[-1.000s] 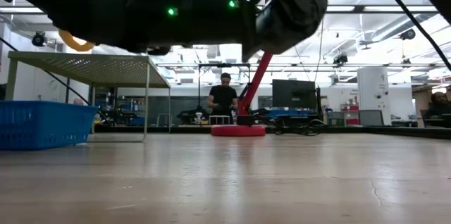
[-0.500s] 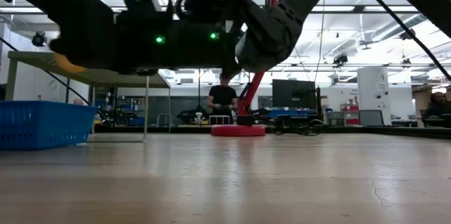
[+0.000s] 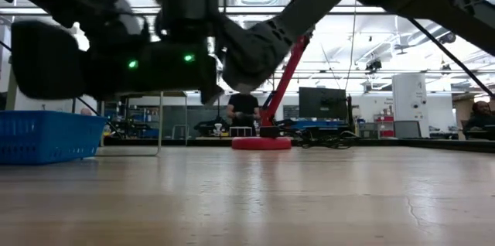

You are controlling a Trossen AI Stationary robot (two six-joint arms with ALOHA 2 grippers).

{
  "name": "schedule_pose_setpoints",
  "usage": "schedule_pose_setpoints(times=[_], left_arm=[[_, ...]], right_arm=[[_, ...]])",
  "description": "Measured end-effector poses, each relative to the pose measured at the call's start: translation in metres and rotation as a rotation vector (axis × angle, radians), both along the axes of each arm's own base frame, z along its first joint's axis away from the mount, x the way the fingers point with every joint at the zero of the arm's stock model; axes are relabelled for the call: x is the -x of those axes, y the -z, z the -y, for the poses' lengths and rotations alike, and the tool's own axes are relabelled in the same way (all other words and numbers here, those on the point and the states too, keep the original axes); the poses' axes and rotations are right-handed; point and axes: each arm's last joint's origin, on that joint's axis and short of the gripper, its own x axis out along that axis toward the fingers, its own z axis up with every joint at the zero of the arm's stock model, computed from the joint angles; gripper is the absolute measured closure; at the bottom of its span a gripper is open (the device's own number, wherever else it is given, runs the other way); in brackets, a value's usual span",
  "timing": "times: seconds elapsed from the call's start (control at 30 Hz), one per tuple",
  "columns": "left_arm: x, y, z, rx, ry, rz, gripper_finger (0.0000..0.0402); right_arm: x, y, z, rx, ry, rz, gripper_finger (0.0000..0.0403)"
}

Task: Pick & Place Office Desk Supplies
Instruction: Put the yellow spring rubber band into the blue bin

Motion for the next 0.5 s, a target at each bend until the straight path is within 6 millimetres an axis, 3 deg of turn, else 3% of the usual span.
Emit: schedule_pose_setpoints(times=[0.17,0.5], left_arm=[[0.0,0.0,0.0,0.0,0.0,0.0,0.0229],[0.0,0.0,0.0,0.0,0.0,0.0,0.0229]], right_arm=[[-0.012,-0.006,-0.002,0.022,0.011,-0.136,0.0378],[-0.017,-0.01,0.002,-0.048,0.044,-0.274,0.0378]])
